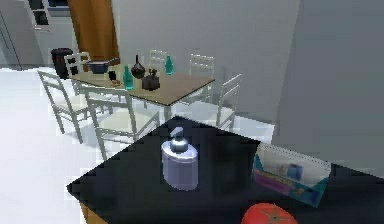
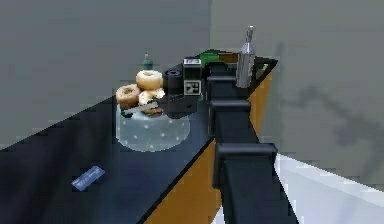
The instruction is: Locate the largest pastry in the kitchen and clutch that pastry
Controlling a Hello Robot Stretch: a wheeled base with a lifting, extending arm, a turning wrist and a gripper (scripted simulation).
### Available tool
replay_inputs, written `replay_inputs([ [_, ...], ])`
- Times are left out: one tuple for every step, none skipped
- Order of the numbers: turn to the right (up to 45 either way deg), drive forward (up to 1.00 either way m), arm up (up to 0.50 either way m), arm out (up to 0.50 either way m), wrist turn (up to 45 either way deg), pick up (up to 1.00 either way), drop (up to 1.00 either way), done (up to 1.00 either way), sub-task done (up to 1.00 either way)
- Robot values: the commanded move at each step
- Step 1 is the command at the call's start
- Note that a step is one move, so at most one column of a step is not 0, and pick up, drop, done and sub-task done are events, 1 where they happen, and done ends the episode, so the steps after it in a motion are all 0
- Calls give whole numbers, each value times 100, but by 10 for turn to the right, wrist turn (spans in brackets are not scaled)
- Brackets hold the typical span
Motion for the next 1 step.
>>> replay_inputs([
  [0, 0, 0, 0, 0, 100, 0, 0, 0],
])
